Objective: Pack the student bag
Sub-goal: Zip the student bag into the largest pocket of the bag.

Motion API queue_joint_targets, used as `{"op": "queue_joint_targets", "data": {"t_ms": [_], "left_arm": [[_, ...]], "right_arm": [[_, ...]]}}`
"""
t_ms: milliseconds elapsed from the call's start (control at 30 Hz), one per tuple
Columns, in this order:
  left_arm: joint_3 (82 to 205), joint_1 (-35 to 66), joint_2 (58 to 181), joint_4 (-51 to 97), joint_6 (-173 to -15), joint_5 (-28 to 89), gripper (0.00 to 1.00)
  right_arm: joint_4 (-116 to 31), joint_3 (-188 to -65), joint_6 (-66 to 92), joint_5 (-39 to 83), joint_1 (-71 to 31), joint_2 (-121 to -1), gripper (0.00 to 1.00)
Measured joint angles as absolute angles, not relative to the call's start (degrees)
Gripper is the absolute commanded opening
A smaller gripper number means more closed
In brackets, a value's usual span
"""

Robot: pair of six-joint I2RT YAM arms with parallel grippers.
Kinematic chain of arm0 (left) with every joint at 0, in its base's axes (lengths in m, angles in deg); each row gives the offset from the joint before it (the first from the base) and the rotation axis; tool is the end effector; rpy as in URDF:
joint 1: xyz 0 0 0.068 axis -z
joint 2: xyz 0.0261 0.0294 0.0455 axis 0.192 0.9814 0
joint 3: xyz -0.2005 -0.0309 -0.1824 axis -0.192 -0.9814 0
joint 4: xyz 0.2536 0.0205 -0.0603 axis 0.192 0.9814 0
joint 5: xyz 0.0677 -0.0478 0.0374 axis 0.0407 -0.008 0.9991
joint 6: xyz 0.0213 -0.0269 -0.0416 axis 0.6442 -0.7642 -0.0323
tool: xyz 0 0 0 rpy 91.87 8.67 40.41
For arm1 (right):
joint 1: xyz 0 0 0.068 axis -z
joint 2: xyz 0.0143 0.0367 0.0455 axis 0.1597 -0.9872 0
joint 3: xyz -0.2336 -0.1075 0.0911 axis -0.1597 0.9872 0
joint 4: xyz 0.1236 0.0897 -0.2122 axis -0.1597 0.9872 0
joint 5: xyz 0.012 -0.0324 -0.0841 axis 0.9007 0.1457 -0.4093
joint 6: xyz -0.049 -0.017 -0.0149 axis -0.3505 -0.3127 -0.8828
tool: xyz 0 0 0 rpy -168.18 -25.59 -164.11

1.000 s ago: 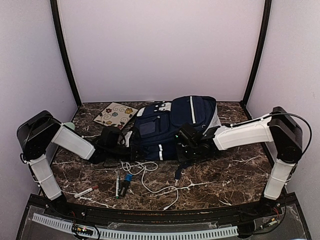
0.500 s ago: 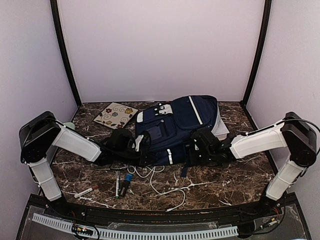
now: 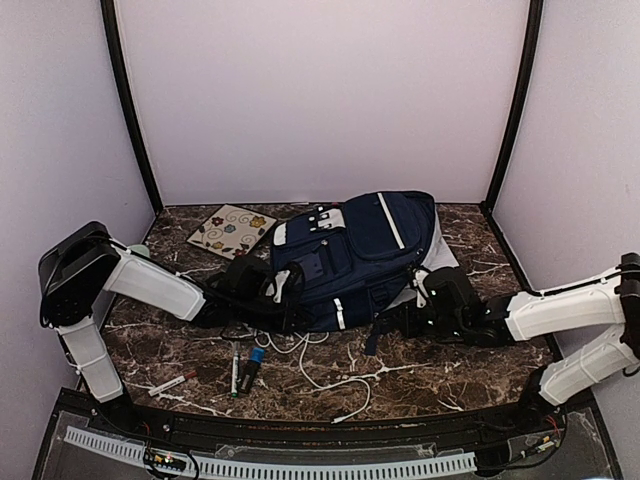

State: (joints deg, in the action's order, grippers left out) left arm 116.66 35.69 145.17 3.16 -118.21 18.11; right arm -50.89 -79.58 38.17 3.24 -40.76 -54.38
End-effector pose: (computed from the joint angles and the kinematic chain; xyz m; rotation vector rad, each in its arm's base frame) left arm 0.2291 -0.2621 0.1422 0.4636 2.3386 -1.1544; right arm 0.1657 0.1863 0.1668 -0.2473 2.2655 0.5547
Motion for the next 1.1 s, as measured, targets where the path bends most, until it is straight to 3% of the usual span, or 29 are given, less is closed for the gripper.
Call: {"op": "queue_joint_targets", "data": {"t_ms": [467,700,933,1100], "left_arm": [[118.39,36.09,145.17,6.62,-117.73,19.36,0.00],[119.37,36.09,145.28,8.39,-117.03,19.51,0.00],[119.37,36.11,145.28,8.39,-116.53,19.66,0.00],[119.37,36.11,145.28,8.36,-116.42,19.71,0.00]], "right_arm": [[-62.89,-80.59,35.37,6.32,-42.25,-64.44,0.25],[-62.17,-82.86,34.14,4.18,-43.30,-69.09,0.22],[-60.36,-84.20,33.86,1.75,-43.36,-70.03,0.06],[-59.22,-84.85,33.49,0.64,-43.36,-70.16,0.12]]}}
